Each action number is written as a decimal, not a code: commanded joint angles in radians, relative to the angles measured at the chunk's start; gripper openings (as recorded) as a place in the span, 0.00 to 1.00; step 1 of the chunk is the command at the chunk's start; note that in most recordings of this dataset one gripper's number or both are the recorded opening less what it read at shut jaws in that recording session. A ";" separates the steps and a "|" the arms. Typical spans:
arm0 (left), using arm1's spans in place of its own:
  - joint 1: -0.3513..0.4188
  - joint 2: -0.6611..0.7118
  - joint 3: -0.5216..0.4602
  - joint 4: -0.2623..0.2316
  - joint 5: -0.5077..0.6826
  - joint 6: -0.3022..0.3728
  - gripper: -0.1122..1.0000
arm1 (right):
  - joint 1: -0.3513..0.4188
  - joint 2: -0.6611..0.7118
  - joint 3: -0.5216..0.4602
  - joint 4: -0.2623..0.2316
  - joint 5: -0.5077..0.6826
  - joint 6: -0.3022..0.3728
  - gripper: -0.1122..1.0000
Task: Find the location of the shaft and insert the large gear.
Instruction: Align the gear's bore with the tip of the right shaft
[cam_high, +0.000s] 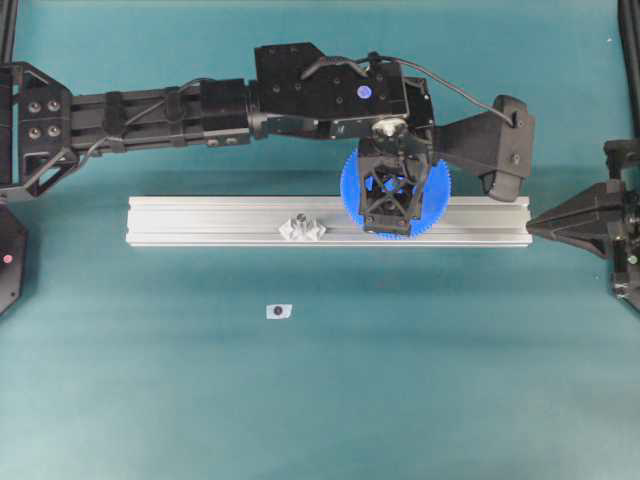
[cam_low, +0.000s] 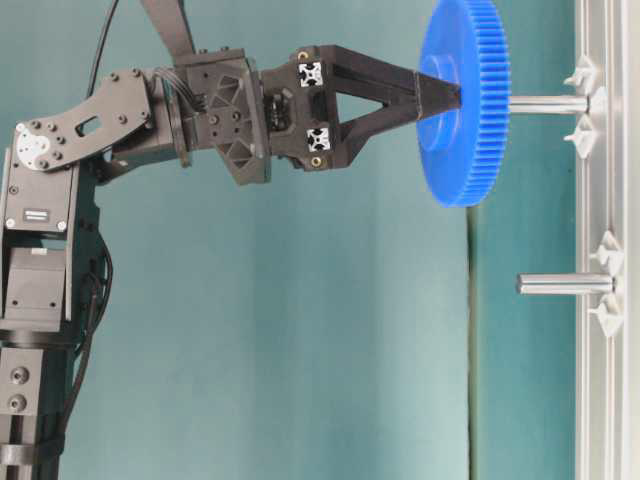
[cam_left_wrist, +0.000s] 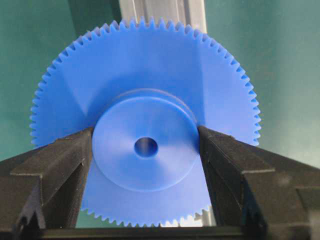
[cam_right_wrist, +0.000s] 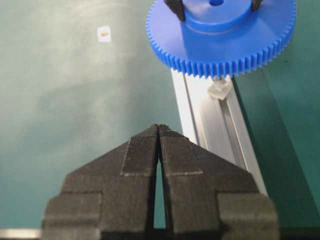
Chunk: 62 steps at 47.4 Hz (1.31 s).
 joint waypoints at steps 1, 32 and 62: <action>0.002 -0.028 -0.029 0.002 -0.005 0.002 0.73 | 0.000 0.005 -0.011 -0.002 -0.006 0.009 0.12; 0.002 0.011 -0.029 0.002 -0.005 0.020 0.73 | 0.000 0.005 -0.005 0.000 -0.006 0.009 0.12; 0.048 0.014 -0.026 0.002 -0.005 0.021 0.73 | -0.002 0.003 -0.002 -0.002 -0.006 0.009 0.12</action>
